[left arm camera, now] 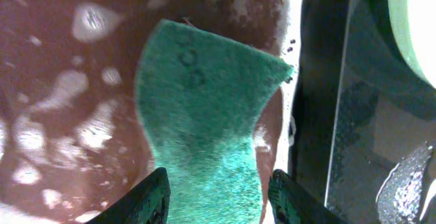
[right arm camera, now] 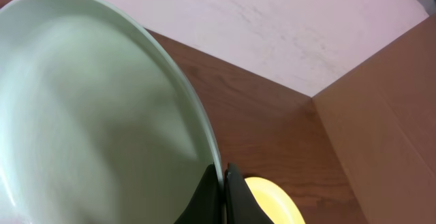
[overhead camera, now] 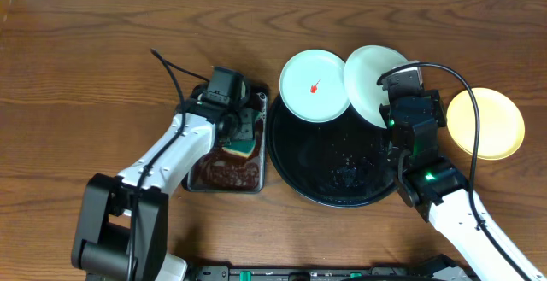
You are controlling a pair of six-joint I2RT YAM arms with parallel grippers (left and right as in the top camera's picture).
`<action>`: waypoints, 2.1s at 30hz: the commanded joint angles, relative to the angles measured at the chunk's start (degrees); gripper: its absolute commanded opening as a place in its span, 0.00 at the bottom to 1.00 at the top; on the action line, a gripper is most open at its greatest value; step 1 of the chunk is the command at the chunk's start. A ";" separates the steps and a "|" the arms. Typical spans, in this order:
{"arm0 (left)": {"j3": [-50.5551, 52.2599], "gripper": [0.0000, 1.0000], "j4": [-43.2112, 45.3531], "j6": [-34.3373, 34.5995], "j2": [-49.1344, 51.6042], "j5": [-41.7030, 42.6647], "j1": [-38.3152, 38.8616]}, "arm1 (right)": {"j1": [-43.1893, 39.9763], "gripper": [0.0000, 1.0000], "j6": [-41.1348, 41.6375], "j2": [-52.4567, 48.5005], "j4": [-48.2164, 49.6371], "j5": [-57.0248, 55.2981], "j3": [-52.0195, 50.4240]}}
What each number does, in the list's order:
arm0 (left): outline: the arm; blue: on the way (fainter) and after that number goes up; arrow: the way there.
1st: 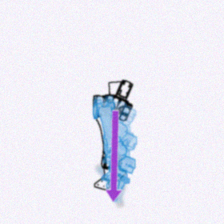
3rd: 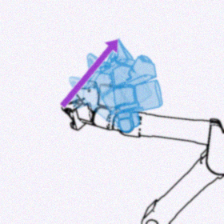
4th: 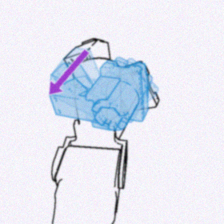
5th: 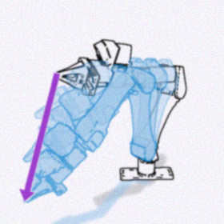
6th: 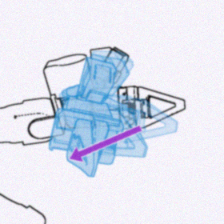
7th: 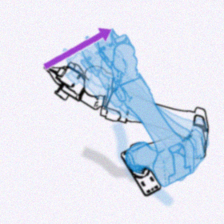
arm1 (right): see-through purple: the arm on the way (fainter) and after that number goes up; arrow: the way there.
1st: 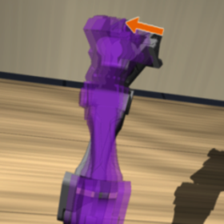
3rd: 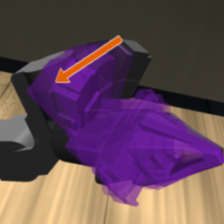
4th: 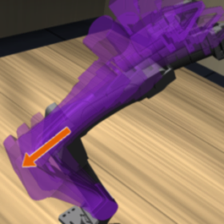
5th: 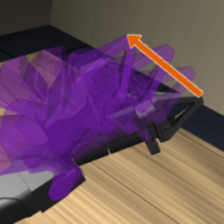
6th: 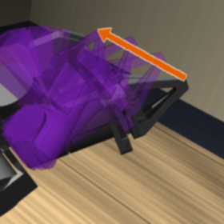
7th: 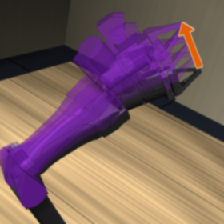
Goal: Clean dirty plates on tray and stack at the side
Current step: 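Tilt the pale green plate upward with the right gripper, then carry the plate right and stack it on the yellow plate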
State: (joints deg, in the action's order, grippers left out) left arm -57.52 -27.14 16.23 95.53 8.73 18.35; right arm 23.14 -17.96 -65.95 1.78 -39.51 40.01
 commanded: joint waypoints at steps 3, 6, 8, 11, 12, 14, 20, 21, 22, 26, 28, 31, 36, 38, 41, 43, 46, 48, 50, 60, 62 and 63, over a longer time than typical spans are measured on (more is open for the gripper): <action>-0.76 0.49 -0.17 -0.52 4.09 0.09 0.76 | -0.59 0.01 1.46 -0.04 0.04 -0.98 1.25; -0.76 0.48 -0.22 -0.55 6.10 -0.42 0.76 | -0.59 0.01 1.46 -0.04 -0.31 -0.98 1.25; -0.76 0.38 -0.22 -0.57 7.10 -0.44 0.74 | -0.59 0.01 1.49 -0.04 -0.66 -0.98 1.25; -0.76 0.08 -0.20 -0.55 7.48 -0.61 0.70 | -0.59 0.01 1.49 -0.04 -0.94 -0.98 1.25; -0.76 0.08 -0.13 -0.55 7.45 -0.61 0.70 | -0.59 0.01 1.49 -0.04 -1.09 -0.96 1.25; -0.76 0.07 -0.07 -0.55 7.45 -0.61 0.70 | -0.59 0.01 1.68 -0.04 -1.25 -0.96 1.25; -0.76 0.07 -0.24 -0.55 7.45 -0.59 0.70 | -0.61 0.01 1.64 -0.04 -1.01 -0.98 1.25; -0.76 0.07 -0.28 -0.55 7.45 -0.59 0.70 | -0.61 0.01 1.64 -0.04 -0.81 -0.98 1.25; -0.76 0.07 -0.48 -0.55 7.45 -0.59 0.70 | -0.61 0.01 1.64 -0.04 -0.68 -0.98 1.25; -0.81 0.07 -0.98 -0.57 5.46 -0.59 0.59 | -0.61 0.01 1.64 -0.04 -0.90 -0.98 1.25; -0.81 0.07 -0.90 -0.57 3.30 -0.61 0.59 | -0.61 0.01 1.64 -0.04 -0.87 -0.98 1.25; -0.79 0.07 -0.90 -0.55 -0.26 -0.59 0.59 | -0.66 0.01 1.64 -0.04 -0.22 -1.01 1.25; -0.79 0.07 -0.96 -0.55 -1.55 -0.72 0.59 | -0.68 0.01 -2.75 -0.04 3.69 -0.98 1.25; -0.79 0.07 -1.09 -0.55 -1.31 -0.81 0.59 | -0.52 0.01 -6.78 -0.04 5.66 -0.98 1.25; -0.79 0.07 -1.05 -0.55 -1.22 -0.81 0.59 | -0.15 0.01 -11.98 -0.04 7.26 -0.98 1.25; -0.79 0.07 -1.03 -0.55 -1.22 -0.81 0.59 | 0.09 0.01 -13.81 -0.04 7.43 -1.01 1.25; -0.79 0.07 -1.09 -0.55 -1.22 -0.81 0.59 | 0.17 0.01 -14.43 -0.04 7.43 -1.01 1.25; -0.76 0.07 -1.11 -0.55 -1.22 -0.81 0.59 | 0.09 0.01 -11.04 -0.07 7.39 -2.99 1.25; -0.72 0.07 -1.09 -0.55 -1.22 -0.81 0.59 | -0.42 0.01 -3.50 -0.04 6.01 -5.33 1.25; -0.68 0.07 -1.11 -0.55 -1.22 -0.81 0.59 | -20.28 0.01 36.30 -2.69 -10.01 18.21 1.25; -0.68 0.08 -1.11 -0.55 -1.22 -0.81 0.59 | -26.18 0.01 40.26 -3.69 -10.60 23.82 1.25; -0.68 0.08 -1.11 -0.55 -1.22 -0.81 0.59 | -29.24 0.01 41.99 -4.28 -10.60 26.97 1.25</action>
State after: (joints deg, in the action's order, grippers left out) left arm -58.04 -28.18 16.08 94.61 7.60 18.87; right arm -0.08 11.73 -69.17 -8.82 -24.21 40.45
